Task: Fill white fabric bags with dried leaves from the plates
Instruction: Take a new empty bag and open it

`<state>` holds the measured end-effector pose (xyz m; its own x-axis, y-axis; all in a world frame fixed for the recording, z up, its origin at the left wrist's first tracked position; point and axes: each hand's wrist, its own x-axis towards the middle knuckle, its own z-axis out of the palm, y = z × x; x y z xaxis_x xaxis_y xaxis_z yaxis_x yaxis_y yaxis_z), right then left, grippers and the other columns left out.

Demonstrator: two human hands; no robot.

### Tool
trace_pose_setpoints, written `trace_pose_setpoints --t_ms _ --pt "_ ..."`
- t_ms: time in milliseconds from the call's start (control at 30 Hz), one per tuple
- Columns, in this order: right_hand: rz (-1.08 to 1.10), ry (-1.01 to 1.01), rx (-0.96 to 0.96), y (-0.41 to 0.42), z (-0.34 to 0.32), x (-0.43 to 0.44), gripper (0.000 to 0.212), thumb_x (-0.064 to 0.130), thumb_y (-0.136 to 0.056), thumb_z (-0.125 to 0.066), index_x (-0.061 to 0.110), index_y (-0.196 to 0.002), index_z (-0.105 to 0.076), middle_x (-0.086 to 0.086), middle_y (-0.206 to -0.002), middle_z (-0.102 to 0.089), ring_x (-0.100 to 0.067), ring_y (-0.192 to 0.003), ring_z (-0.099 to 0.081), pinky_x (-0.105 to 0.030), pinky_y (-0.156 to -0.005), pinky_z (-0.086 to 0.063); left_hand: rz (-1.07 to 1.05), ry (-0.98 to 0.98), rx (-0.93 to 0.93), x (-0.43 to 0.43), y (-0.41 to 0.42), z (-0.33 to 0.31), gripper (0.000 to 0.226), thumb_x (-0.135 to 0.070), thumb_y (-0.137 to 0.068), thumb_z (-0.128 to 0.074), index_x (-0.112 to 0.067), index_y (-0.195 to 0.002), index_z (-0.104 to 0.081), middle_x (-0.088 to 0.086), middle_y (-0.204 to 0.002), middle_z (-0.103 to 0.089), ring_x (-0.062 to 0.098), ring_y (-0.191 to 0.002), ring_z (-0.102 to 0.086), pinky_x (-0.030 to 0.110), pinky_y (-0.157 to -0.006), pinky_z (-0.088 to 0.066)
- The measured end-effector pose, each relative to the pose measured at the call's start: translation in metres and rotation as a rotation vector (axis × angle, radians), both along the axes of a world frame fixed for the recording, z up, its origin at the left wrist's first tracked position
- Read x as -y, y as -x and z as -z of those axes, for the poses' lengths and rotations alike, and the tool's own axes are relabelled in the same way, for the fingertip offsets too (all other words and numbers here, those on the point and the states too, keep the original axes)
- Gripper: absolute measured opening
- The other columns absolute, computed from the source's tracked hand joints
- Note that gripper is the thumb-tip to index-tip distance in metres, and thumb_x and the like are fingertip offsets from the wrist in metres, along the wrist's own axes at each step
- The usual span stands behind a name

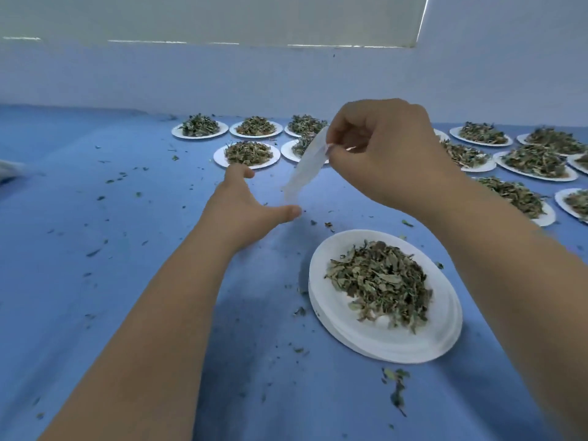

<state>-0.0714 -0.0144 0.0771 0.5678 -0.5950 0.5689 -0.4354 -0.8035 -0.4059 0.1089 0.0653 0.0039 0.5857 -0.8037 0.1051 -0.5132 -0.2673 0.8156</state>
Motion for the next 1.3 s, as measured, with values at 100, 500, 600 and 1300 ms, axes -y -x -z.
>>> trace_pose_setpoints --t_ms 100,500,600,1300 --pt "-0.045 -0.053 -0.199 -0.009 -0.004 0.004 0.017 0.015 -0.085 -0.065 0.027 -0.087 -0.077 0.017 -0.084 -0.073 -0.002 -0.083 -0.066 -0.001 -0.067 -0.040 0.022 0.035 0.086 -0.003 -0.005 0.000 0.111 -0.056 -0.061 -0.088 -0.040 -0.149 -0.023 -0.007 -0.145 -0.042 0.020 -0.132 -0.045 0.043 -0.102 -0.045" --pt "-0.330 -0.121 -0.008 -0.024 0.005 -0.012 0.036 0.003 -0.084 -0.064 0.035 -0.084 -0.078 0.022 -0.089 -0.076 0.000 -0.084 -0.066 -0.024 -0.082 -0.052 0.280 0.425 -0.009 -0.011 0.007 -0.009 0.094 -0.022 -0.074 -0.089 -0.035 -0.147 -0.031 -0.004 -0.138 -0.052 0.004 -0.132 -0.046 0.001 -0.093 -0.037" --pt "-0.288 -0.029 0.006 -0.025 0.009 -0.014 0.031 0.004 -0.084 -0.063 0.029 -0.088 -0.080 0.022 -0.085 -0.074 0.002 -0.084 -0.066 -0.025 -0.087 -0.053 0.333 0.457 -0.093 -0.013 0.014 -0.013 0.108 -0.016 -0.074 -0.088 -0.032 -0.156 -0.019 0.001 -0.137 -0.050 0.007 -0.133 -0.048 0.031 -0.110 -0.044" --pt "-0.331 -0.005 -0.065 -0.025 -0.008 -0.027 0.026 0.006 -0.085 -0.068 0.027 -0.093 -0.080 0.019 -0.088 -0.072 0.000 -0.080 -0.068 -0.013 -0.078 -0.050 0.272 0.494 -0.068 -0.018 -0.001 -0.014 0.067 -0.008 -0.077 -0.081 -0.033 -0.131 -0.052 -0.004 -0.108 -0.070 0.006 -0.099 -0.067 0.026 -0.085 -0.058"
